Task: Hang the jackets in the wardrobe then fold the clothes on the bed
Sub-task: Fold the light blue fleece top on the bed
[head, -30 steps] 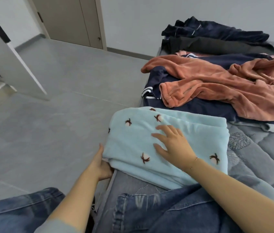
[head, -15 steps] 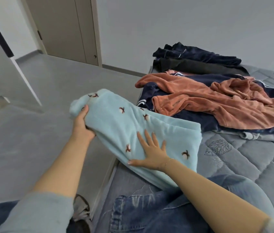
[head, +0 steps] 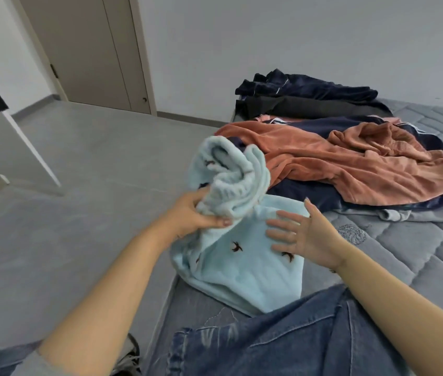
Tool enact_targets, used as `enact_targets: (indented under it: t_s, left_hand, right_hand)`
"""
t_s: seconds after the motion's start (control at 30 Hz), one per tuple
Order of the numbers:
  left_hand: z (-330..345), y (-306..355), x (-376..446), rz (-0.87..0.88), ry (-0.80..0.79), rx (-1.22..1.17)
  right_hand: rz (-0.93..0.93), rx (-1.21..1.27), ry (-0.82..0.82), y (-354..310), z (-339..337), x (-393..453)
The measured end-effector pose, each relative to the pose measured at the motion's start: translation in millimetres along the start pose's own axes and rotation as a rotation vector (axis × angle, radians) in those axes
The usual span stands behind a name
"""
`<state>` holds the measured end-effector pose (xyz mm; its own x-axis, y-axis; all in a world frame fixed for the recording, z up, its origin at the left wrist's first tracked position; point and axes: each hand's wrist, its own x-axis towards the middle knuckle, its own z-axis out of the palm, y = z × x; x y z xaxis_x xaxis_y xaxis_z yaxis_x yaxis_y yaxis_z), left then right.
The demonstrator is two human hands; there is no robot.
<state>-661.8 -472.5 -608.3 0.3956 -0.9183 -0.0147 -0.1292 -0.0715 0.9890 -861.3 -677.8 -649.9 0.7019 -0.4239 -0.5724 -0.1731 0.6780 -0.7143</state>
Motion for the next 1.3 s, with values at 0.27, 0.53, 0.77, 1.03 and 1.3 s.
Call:
enact_targets:
  t_s: [0.27,0.53,0.77,1.03,1.3]
  left_hand:
    - [78,-31,-6,-0.106,-0.354,0.484]
    - [63,3,-12,-0.171,-0.283,0.164]
    - [44,22,40,0.112,0.196,0.475]
    - [36,-15,129,-0.056,-0.223,0.966]
    - [-18,-23,110,-0.324,-0.172,0.709]
  right_hand:
    - [-0.206,-0.454,-0.010,14,14,-7]
    - [-0.260,-0.499,0.049,17,15,-9]
    - [-0.115,-0.044,0.438,19,-16,-14]
    - [0.186,-0.002,0.356,31,-13,-5]
    - [-0.266,-0.744,0.229,-15,5,39]
